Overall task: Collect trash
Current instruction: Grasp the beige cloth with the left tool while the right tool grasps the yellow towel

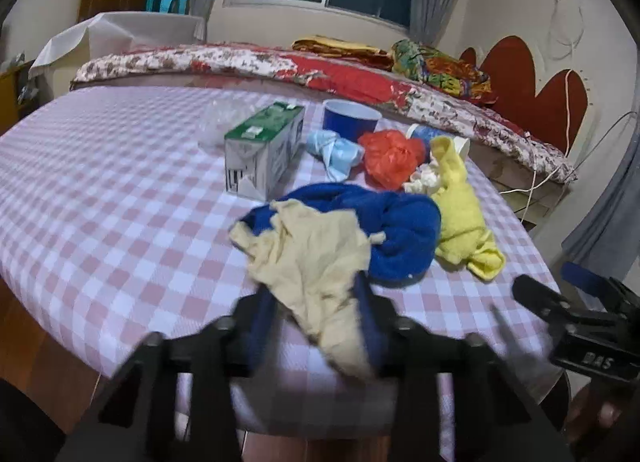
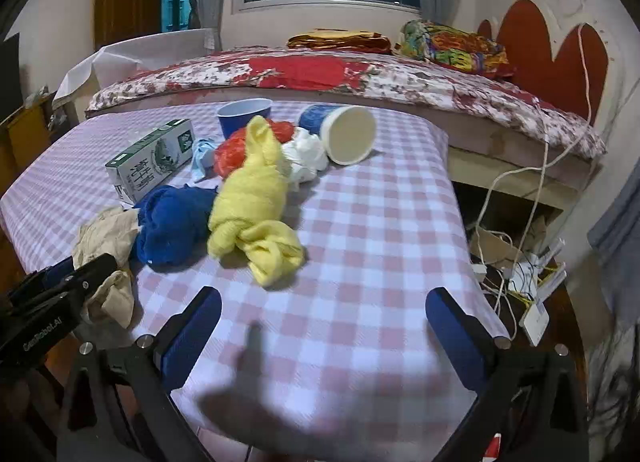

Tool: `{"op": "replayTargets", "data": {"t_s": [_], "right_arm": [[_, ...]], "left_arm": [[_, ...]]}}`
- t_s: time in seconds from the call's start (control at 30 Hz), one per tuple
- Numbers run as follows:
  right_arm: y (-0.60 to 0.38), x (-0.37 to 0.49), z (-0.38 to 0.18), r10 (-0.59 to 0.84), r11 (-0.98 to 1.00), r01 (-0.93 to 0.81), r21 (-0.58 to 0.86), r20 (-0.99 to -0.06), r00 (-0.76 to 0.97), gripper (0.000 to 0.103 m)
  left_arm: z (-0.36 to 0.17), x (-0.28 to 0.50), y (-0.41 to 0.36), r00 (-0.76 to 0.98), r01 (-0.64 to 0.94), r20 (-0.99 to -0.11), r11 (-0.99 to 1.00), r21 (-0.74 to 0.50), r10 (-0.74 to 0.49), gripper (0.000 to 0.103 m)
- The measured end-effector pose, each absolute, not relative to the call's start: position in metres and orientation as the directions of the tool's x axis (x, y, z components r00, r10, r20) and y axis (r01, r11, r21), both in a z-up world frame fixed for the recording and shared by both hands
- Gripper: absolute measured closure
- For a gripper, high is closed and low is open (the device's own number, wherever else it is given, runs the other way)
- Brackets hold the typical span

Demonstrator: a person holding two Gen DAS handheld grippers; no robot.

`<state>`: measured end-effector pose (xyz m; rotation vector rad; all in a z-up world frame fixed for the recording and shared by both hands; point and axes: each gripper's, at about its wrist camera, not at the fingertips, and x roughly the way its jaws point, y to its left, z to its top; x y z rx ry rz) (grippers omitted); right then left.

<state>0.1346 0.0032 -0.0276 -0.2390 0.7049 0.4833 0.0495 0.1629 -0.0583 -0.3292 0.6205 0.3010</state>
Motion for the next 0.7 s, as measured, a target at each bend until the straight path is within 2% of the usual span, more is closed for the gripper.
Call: {"op": "replayTargets", "data": {"t_s": [0.1,0.3,0.33,0.37,0.43,0.6,0.7], "right_arm": [[0.014,0.141,-0.027,0.365,0.857,-0.515,-0.027,-0.674,0.643,0.0],[0.042,0.159,-0.031,0.385,0.84,-0.543,-0.013,-0.69,0.613,0.001],[0.047,0.162,-0.032,0.387,0.836,-0.548,-0.012,-0.696,0.605,0.007],[0.05,0.164,-0.034,0.381,0.836,-0.549,-0.016,-0.702,0.601,0.017],[0.056,0.17,-0.037,0.381,0.832,-0.554,-0.009,-0.716,0.584,0.026],[0.063,0.178,-0.043,0.39,0.819,-0.573,0.001,-0.733,0.557,0.027],[0.067,0.179,-0.047,0.39,0.808,-0.589,-0.003,-0.747,0.539,0.045]], "left_arm": [[-0.051,0.045,0.172,0.782,-0.372,-0.593,0.906,-0.203,0.189,0.075],[-0.045,0.049,0.193,0.786,-0.383,-0.586,0.899,-0.212,0.197,0.076],[-0.044,0.05,0.195,0.788,-0.382,-0.583,0.899,-0.214,0.196,0.076],[-0.041,0.05,0.197,0.791,-0.38,-0.579,0.9,-0.214,0.197,0.076],[-0.037,0.051,0.198,0.799,-0.375,-0.568,0.902,-0.215,0.197,0.076],[-0.032,0.056,0.199,0.808,-0.362,-0.557,0.908,-0.211,0.193,0.076],[-0.033,0.057,0.197,0.806,-0.358,-0.561,0.91,-0.21,0.188,0.076]]}}
